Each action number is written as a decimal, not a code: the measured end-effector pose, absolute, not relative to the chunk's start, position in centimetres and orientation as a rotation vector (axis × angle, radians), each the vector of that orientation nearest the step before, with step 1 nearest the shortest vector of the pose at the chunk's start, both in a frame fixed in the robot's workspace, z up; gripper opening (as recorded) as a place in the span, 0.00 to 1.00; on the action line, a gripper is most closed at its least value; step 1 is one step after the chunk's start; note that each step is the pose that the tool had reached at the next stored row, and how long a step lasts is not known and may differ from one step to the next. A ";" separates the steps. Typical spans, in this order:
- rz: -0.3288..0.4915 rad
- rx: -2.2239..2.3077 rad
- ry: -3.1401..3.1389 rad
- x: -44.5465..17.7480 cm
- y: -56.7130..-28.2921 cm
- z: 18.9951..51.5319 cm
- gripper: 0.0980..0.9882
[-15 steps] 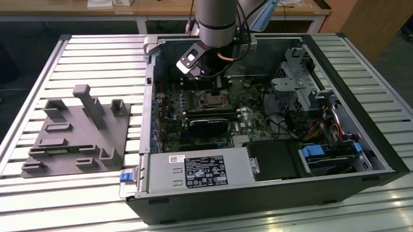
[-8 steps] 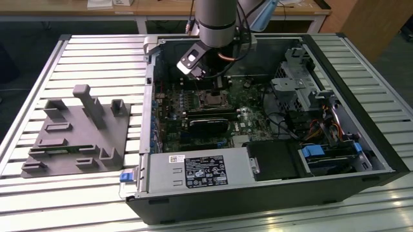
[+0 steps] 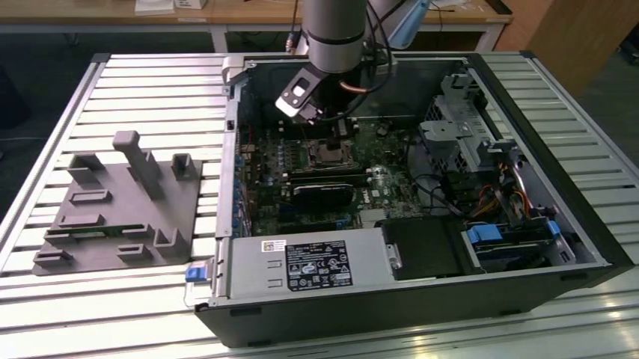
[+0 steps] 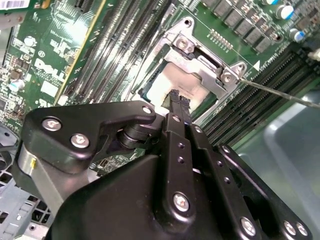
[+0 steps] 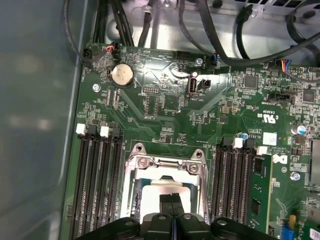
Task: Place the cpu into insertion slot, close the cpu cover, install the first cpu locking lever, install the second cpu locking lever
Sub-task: 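Close the cpu cover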
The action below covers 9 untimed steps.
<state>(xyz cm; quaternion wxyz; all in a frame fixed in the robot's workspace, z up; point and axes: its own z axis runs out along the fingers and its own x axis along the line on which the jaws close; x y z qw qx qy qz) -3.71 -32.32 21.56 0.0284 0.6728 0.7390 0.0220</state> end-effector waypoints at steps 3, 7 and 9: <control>0.050 2.052 2.294 -3.7 -32.3 21.6 0.01; 0.034 2.022 2.313 -3.7 -32.3 21.6 0.01; 0.028 2.006 2.323 -3.7 -32.3 21.6 0.01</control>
